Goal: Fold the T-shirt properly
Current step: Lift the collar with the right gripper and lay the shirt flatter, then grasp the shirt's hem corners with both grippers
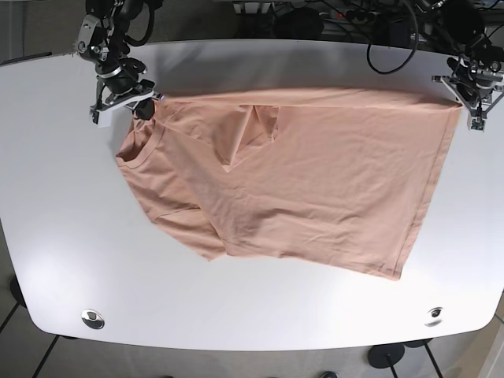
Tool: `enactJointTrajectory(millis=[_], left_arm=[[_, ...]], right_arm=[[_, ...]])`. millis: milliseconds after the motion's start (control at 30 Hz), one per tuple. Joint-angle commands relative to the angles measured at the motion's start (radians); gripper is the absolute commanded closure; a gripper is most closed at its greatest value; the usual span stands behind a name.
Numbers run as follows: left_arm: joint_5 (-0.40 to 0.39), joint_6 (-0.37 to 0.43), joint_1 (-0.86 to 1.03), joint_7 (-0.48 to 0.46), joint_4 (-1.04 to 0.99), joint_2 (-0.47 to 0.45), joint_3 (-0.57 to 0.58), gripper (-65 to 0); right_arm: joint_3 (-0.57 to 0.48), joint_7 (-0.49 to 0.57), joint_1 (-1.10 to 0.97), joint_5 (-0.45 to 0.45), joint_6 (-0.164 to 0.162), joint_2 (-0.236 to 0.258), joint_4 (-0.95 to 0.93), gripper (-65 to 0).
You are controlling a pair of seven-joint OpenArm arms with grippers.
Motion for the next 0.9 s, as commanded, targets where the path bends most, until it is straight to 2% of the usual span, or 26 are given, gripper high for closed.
enactJointTrajectory(millis=[33,67,167,200,233,300,333,433,533,633,700,800,867,900], left_arm=[[0.001,0.01,0.015,-0.017,0.019,-0.02,0.0,-2.5],[0.003,0.01,0.023,-0.015,0.022,-0.02,0.001,-7.4],[0.001,0.01,0.028,-0.012,0.024,-0.02,-0.002,-27.9],[0.0,0.01,0.024,-0.012,0.024,-0.02,0.0,-32.4],[0.0,0.01,0.023,-0.012,0.024,-0.02,0.001,-34.2],[-0.011,0.01,-0.006,-0.012,0.024,-0.02,0.004,-34.4],[-0.029,0.01,-0.035,-0.012,0.021,-0.02,0.003,-34.4],[-0.086,0.01,-0.091,-0.012,0.025,-0.023,0.003,-34.4],[-0.137,0.01,-0.127,-0.012,0.082,-0.023,0.003,-34.4],[-0.197,0.01,-0.169,-0.012,0.117,-0.023,0.014,-34.4],[-0.193,0.01,-0.212,-0.012,0.113,-0.026,0.032,-34.4],[-0.161,0.01,-0.256,-0.012,0.085,-0.024,0.043,-34.9],[-0.104,0.01,-0.333,-0.015,0.002,-0.029,0.087,-35.0],[-0.08,0.049,-0.391,-0.017,-0.075,-0.029,0.107,-35.1]], right_arm=[[0.001,0.022,-0.009,0.006,0.004,0.007,0.025,-17.0],[0.001,0.021,-0.01,0.006,0.004,0.007,0.042,-25.7],[0.002,0.021,-0.018,0.004,0.002,0.008,0.099,-51.7],[0.002,0.022,-0.014,0.003,0.002,0.014,0.111,-57.4],[0.002,0.022,0.006,-0.005,-0.004,0.04,0.112,-59.5],[0.002,0.021,0.068,-0.043,-0.042,0.074,0.094,-57.7],[-0.001,0.018,0.103,-0.071,-0.052,0.082,0.065,-56.9],[-0.001,0.002,0.22,-0.123,-0.053,0.119,-0.053,-56.9],[-0.001,-0.018,0.309,-0.122,-0.052,0.16,-0.167,-56.9],[-0.004,-0.018,0.376,-0.123,-0.052,0.166,-0.302,-56.9],[-0.019,-0.018,0.382,-0.122,-0.05,0.159,-0.32,-56.8],[-0.119,-0.018,0.382,-0.12,-0.052,0.157,-0.319,-56.6],[-0.117,-0.013,0.382,-0.114,-0.052,0.12,-0.322,-47.9],[-0.117,-0.01,0.382,-0.116,-0.052,0.117,-0.323,-37.6]])
